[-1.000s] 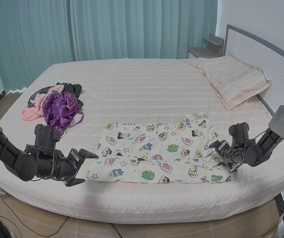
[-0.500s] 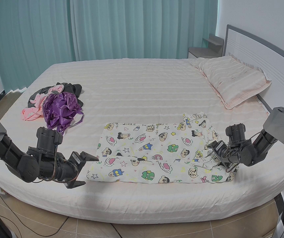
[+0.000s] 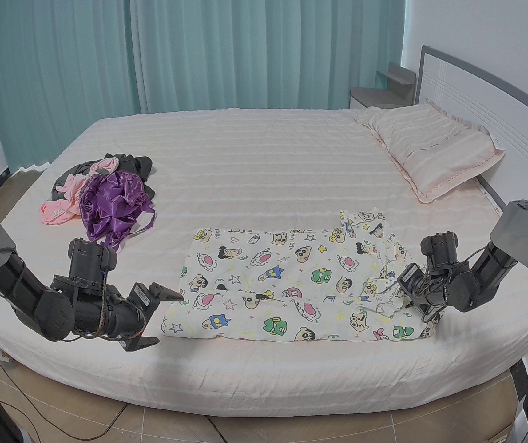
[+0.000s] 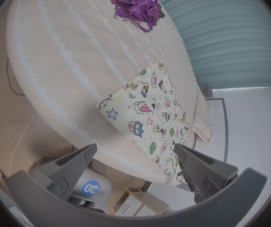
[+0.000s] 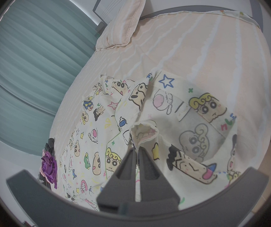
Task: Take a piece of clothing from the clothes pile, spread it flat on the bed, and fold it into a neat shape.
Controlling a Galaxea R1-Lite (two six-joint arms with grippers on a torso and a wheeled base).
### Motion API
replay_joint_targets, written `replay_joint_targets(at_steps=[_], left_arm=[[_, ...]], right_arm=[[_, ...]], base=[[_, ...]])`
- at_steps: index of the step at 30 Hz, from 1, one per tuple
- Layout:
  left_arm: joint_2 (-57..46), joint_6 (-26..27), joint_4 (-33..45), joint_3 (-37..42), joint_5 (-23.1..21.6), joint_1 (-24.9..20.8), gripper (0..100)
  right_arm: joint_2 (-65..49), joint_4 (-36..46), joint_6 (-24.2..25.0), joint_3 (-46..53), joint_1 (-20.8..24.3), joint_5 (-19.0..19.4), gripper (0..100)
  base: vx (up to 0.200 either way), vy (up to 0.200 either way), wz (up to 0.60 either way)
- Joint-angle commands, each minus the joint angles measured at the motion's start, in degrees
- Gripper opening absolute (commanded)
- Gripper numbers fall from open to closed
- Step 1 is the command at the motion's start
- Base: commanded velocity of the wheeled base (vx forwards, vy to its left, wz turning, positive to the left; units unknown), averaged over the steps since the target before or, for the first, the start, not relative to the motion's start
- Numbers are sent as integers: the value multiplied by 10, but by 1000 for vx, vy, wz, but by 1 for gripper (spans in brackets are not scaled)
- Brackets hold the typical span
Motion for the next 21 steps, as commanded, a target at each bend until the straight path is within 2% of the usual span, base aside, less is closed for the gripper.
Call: replay_joint_targets(at_steps=[1,5,21], left_arm=[[2,-1,-1,0,0,1,100],[2,-1,-1,1,0,2,100],[3,-1,-2,5,-1,1,100]], right_arm=[[-44,2,0,29,4,0,0],[-78,5,-1,49,9,-4,0],[-155,17,2,160,59,-78,0]], base=[[0,0,0],[0,0,0],[0,0,0]])
